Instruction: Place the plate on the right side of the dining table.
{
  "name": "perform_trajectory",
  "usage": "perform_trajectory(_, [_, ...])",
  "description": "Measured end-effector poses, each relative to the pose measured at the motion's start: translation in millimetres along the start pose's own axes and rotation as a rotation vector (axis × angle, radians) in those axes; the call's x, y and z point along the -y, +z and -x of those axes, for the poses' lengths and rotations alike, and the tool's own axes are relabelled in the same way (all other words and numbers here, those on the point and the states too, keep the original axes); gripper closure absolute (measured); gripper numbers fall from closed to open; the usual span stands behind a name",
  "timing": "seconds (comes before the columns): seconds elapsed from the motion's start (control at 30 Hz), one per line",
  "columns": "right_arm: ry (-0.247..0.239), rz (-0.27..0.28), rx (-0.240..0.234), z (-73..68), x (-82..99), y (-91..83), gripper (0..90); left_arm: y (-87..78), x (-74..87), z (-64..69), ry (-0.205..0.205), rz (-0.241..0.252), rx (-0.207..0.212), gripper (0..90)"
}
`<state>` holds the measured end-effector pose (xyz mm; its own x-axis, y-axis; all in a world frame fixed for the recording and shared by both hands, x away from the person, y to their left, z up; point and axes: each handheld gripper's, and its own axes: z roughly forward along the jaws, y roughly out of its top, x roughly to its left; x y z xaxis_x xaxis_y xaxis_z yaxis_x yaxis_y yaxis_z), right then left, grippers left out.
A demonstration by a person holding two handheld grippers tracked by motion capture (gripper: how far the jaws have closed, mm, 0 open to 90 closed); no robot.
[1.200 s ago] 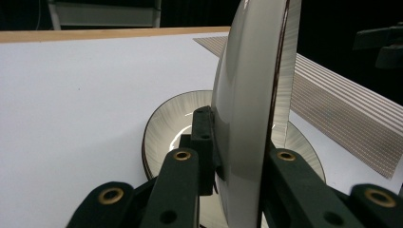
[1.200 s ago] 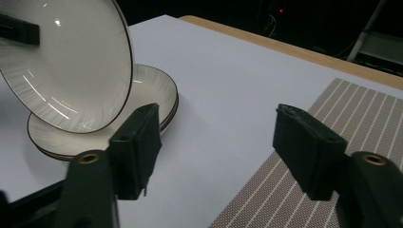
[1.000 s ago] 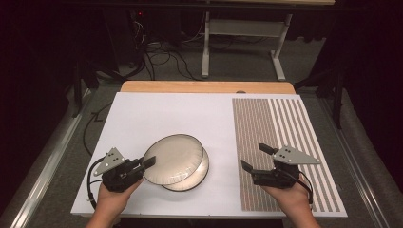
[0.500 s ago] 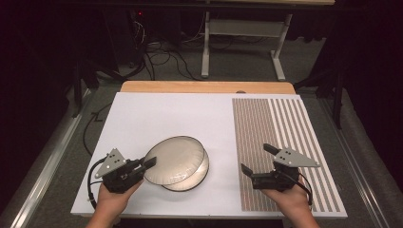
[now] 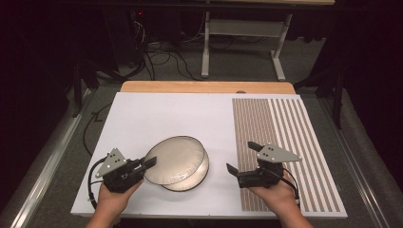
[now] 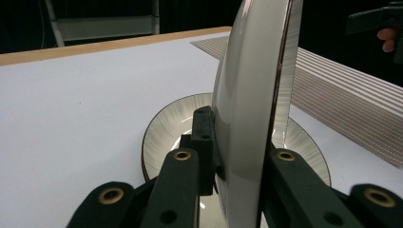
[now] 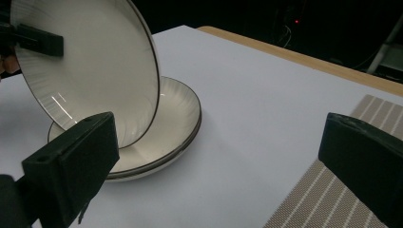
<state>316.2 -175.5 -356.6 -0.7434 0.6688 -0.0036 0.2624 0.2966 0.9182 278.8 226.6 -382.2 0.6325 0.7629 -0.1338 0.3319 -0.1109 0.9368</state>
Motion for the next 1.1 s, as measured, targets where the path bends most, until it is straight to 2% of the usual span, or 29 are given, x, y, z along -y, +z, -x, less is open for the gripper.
perform_trajectory(0.03, [-0.006,-0.009,-0.014,-3.8,-1.1,7.2,0.6,0.0,0.0,0.1,0.001,0.0,0.0,80.1])
perform_trajectory(0.1, [-0.008,-0.017,-0.021,-4.9,-1.4,9.3,0.6,0.0,0.0,0.0,0.0,0.0,-0.001,80.1])
perform_trajectory(0.27, [-0.026,-0.037,-0.059,-14.7,-4.2,27.3,1.0,0.1,-0.1,-0.1,-0.001,0.0,0.0,80.1])
perform_trajectory(0.63, [-0.048,-0.073,-0.105,-32.5,-6.5,55.7,3.3,-0.5,-0.1,-1.0,0.004,-0.004,0.004,80.1])
perform_trajectory(0.8, [-0.029,-0.101,-0.126,-37.1,-5.6,73.7,7.4,-0.5,-0.1,-1.1,0.007,-0.004,0.005,80.0])
perform_trajectory(0.93, [-0.024,-0.111,-0.137,-37.8,-5.0,81.4,8.6,-0.7,0.0,-1.2,0.008,-0.003,0.007,80.1])
perform_trajectory(1.0, [0.004,-0.123,-0.148,-37.7,-4.6,88.2,11.0,-0.6,0.0,-1.3,0.008,-0.002,0.007,80.1])
perform_trajectory(1.1, [0.005,-0.127,-0.151,-37.2,-4.1,93.0,12.6,-0.7,0.1,-1.4,0.007,-0.002,0.007,80.1])
